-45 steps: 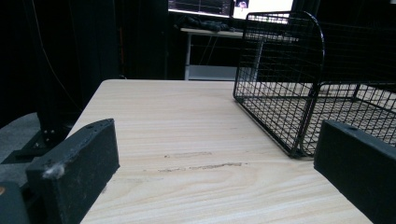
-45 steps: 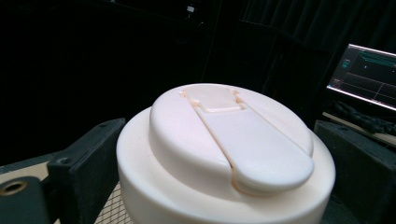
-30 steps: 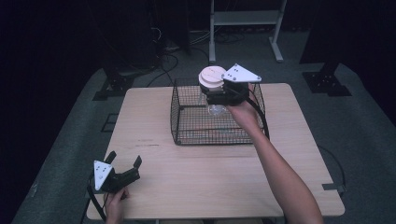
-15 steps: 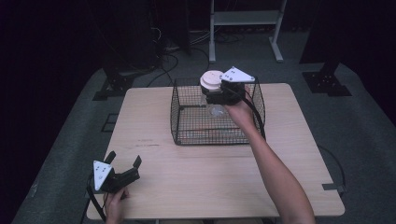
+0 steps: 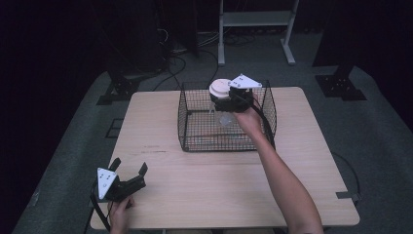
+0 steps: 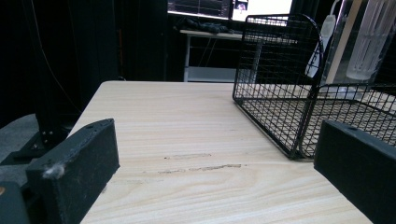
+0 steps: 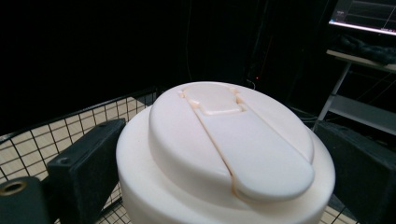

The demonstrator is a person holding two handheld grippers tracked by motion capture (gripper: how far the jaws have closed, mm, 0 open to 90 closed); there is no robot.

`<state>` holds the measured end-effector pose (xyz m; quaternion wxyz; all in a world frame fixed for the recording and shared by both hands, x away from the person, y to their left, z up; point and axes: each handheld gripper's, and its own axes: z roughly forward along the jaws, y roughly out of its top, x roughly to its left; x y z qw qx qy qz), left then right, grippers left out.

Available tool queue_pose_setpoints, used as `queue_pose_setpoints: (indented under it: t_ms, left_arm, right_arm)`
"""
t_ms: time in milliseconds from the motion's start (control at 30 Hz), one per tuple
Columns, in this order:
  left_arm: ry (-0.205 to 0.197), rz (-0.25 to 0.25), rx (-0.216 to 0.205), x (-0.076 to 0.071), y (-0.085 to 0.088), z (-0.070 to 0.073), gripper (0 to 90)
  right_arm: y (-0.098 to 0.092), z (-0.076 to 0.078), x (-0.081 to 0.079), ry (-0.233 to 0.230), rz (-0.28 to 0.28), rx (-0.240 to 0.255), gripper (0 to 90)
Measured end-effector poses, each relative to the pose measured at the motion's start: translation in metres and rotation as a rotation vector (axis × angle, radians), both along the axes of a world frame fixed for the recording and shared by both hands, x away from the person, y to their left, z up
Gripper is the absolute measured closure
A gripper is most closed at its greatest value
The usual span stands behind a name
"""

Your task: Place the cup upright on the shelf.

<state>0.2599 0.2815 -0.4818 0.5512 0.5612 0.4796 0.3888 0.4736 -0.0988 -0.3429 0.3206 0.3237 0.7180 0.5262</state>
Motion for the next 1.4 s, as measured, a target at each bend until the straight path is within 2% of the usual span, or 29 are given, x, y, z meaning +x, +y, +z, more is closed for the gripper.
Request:
queue_pose_setpoints:
  t_ms: [400,1033,1400]
  left_arm:
    - [-0.004,0.0,-0.002,0.0,0.0,0.0,0.0]
    - [-0.004,0.002,-0.002,0.0,0.0,0.0,0.0]
    - [-0.004,0.0,0.0,0.0,0.0,0.0,0.0]
  right_arm:
    - [-0.003,-0.022,0.01,0.049,0.0,-0.006,4.8]
    - [-0.001,-0.036,0.018,0.085,0.028,-0.017,4.8]
    - [-0.003,-0.038,0.02,0.087,0.04,-0.011,4.7]
